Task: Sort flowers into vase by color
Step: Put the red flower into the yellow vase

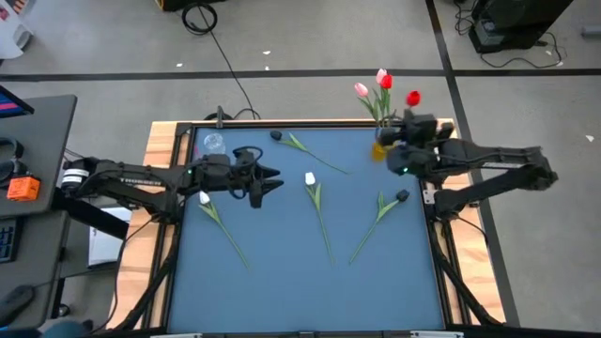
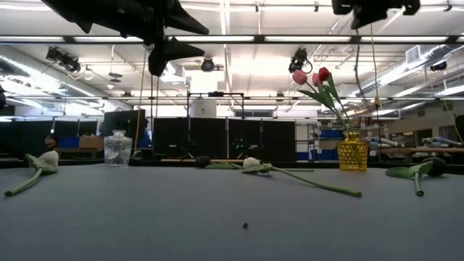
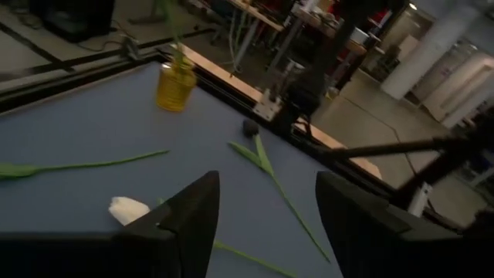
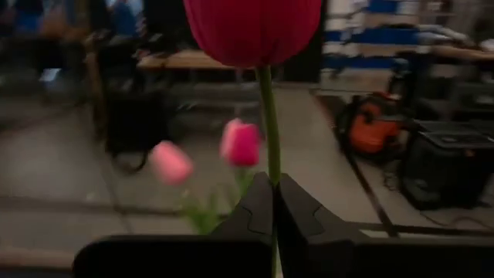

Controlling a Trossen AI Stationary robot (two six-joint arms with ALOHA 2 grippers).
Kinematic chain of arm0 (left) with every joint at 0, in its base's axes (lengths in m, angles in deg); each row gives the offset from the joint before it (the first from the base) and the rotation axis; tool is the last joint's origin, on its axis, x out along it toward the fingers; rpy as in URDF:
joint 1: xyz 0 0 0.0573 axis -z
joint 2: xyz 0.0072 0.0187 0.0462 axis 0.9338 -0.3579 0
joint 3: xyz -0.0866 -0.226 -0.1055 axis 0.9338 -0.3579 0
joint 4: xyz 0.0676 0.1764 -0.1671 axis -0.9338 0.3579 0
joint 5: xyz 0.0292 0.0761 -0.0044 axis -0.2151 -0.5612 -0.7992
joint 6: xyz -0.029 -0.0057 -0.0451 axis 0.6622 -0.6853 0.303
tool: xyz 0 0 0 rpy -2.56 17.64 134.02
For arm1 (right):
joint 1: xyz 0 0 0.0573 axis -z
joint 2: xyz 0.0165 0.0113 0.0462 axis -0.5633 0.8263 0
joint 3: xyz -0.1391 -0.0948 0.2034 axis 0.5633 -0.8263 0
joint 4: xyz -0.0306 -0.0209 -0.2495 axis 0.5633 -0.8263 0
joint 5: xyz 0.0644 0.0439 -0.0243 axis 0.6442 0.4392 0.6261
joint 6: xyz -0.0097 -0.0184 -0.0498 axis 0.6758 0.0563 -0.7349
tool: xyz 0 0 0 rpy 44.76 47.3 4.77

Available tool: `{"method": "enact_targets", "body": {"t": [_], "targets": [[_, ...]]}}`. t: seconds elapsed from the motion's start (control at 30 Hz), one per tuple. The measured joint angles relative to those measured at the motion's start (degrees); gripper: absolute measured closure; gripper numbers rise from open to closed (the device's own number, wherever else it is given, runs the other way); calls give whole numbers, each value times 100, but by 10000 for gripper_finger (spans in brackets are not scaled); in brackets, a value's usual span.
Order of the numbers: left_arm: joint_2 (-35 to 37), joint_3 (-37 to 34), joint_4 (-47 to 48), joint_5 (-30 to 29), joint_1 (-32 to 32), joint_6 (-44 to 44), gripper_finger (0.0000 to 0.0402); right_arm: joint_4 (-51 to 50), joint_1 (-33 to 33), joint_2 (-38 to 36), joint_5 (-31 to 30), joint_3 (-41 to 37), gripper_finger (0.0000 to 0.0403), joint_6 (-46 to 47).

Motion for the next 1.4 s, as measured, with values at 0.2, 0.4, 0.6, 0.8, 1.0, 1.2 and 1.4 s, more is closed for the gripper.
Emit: {"method": "enact_targets", "body": {"t": [0.2, 0.4, 0.6, 0.8, 1.0, 1.2, 1.4], "targets": [[1, 0, -1, -1, -335, 109, 182, 1758, 900, -480, -386, -759, 398, -915], [0, 0, 2, -3, -517, 310, 182, 3883, 1917, -326, 501, -1276, 398, -2572], [0, -1, 55, -3, -513, 394, 182, 5529, 2464, -61, 1081, -1384, 398, -4258], [-1, -6, 264, -81, -513, 406, 182, 5437, 2773, 129, 1539, -1384, 397, -4156], [-1, -7, 277, -81, -513, 407, 182, 5175, 2777, 331, 1684, -1386, 397, -3863], [-2, -7, 299, -130, -513, 407, 182, 4815, 2780, 514, 1810, -1386, 389, -3858], [-2, -7, 333, -307, -513, 482, 182, 3683, 2902, 559, 3014, -1384, 342, -3572]]}}
